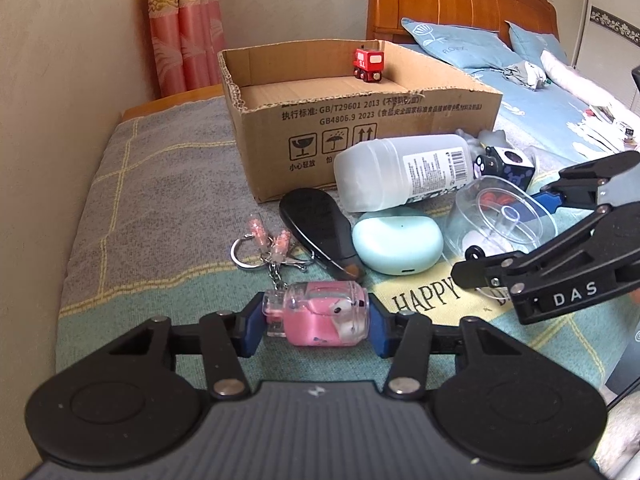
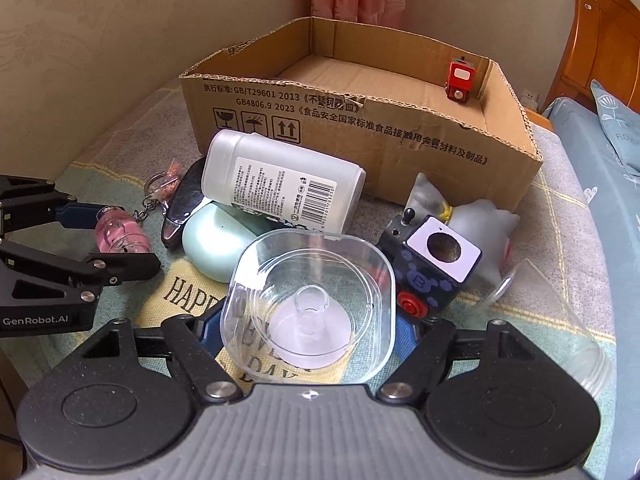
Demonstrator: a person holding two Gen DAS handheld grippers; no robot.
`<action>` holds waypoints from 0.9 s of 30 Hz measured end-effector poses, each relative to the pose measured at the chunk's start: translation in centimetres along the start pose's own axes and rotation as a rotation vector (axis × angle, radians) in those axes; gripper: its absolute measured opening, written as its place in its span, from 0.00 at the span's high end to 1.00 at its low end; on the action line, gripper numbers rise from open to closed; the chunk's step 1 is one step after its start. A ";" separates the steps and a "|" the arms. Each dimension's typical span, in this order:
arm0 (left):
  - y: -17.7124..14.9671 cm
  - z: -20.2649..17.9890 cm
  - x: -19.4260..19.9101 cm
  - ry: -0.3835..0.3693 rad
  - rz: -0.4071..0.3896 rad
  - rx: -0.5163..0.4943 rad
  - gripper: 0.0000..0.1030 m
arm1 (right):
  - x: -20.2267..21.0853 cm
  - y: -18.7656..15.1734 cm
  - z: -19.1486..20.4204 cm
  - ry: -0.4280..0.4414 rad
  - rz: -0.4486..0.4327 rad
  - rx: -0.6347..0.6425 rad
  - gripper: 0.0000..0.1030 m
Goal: Organize rigid objects
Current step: 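Grasp the pink keychain with the left tool while the right tool grasps the clear container, then lower both held items into the box and open both tools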
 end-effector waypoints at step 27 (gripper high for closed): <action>4.8 -1.9 5.3 0.092 -0.008 -0.066 0.52 | 7.9 6.3 -4.4 0.079 -0.195 0.198 0.21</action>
Point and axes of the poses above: each gripper's, at about its wrist camera, not at the fingertips, and x roughly against the way its jaws point, z to its left, y to its top, the point moved 1 cm from there along -x, roughly the way its jaws point, and after that the axes turned 3 degrees about -y, right-handed, at the moved point
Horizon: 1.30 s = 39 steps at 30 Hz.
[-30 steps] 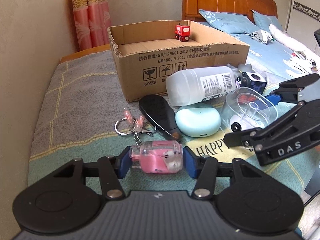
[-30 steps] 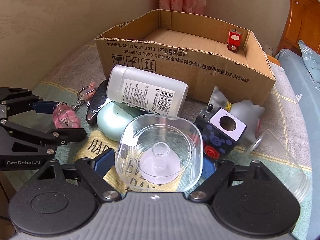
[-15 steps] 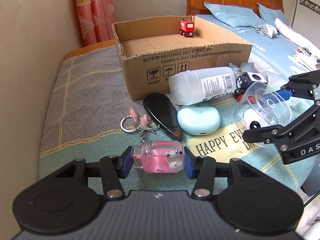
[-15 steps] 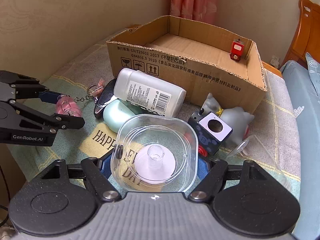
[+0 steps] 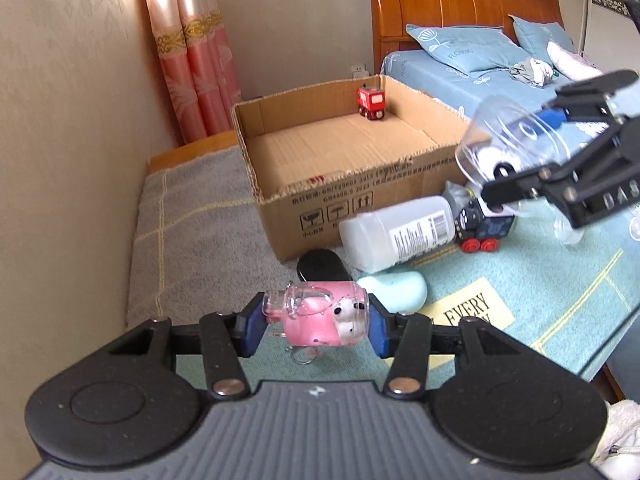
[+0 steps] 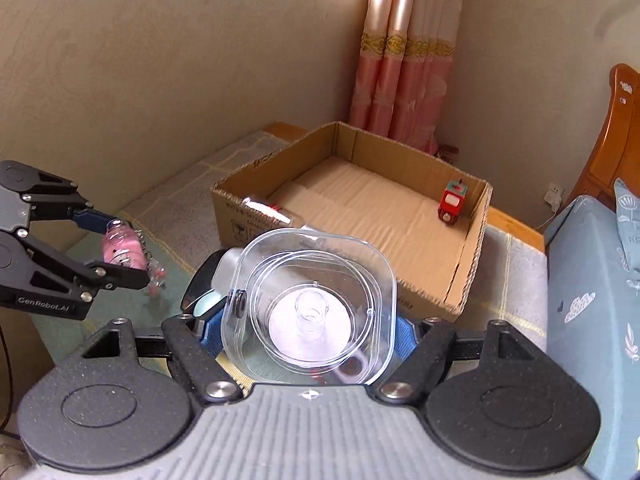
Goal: Organize rigid objects
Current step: 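Lower both held items into the box and open both tools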
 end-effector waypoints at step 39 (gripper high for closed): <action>20.9 2.5 -11.3 0.037 -0.015 -0.064 0.52 | 0.0 1.6 -8.2 -0.088 -0.042 -0.082 0.01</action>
Point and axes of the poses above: each gripper's, at about its wrist camera, not at the fingertips, and x roughly against the way its jaws point, z to its left, y to its top, the point moved 1 cm from there along -x, roughly the way its jaws point, and after that the axes turned 3 degrees about -y, right-handed, at the moved point
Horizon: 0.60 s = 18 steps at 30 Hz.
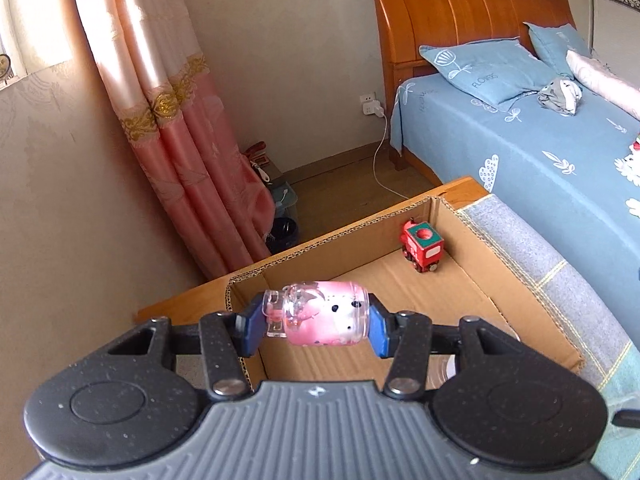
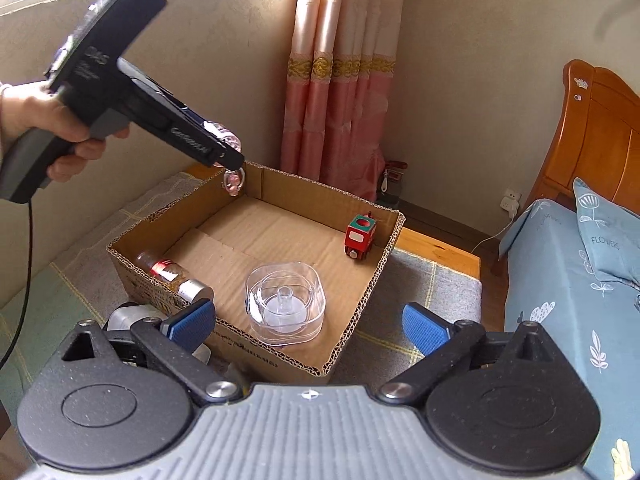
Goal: Organize rigid objects
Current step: 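Lower both held items into the box and open both tools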
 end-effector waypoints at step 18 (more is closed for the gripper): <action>-2.7 -0.7 5.0 0.069 -0.117 0.031 0.02 | 1.4 -1.9 1.0 -0.007 0.011 -0.030 0.00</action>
Point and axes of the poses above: each gripper's, at about its wrist camera, not at the fingertips, and x roughly against the way its jaws point, z to its left, y to its top, the point moved 1 cm from there along -x, roughly the way its jaws point, and after that the axes turned 3 degrees about -y, right-handed, at the moved point
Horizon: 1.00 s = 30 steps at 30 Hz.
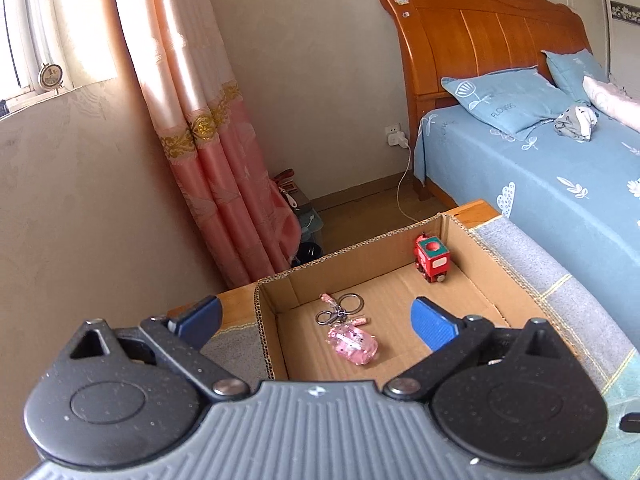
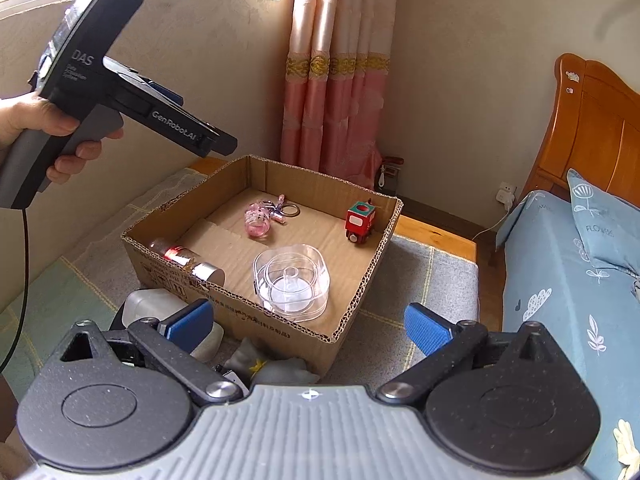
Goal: Organize rigid objects
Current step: 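Lower both held items into the box and open both tools, then move the left tool back toward the white bottle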
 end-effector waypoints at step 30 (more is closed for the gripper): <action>-18.5 -5.7 3.6 -0.160 0.112 0.114 0.01 | 1.3 -13.1 3.6 -0.223 0.025 -0.135 0.00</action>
Point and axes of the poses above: each gripper's, at about its wrist camera, not at the fingertips, and x roughly against the way its jaws point, z to its left, y to its top, the point moved 1 cm from there along -x, roughly the way its jaws point, and after that the axes turned 3 degrees about -y, right-handed, at the moved point
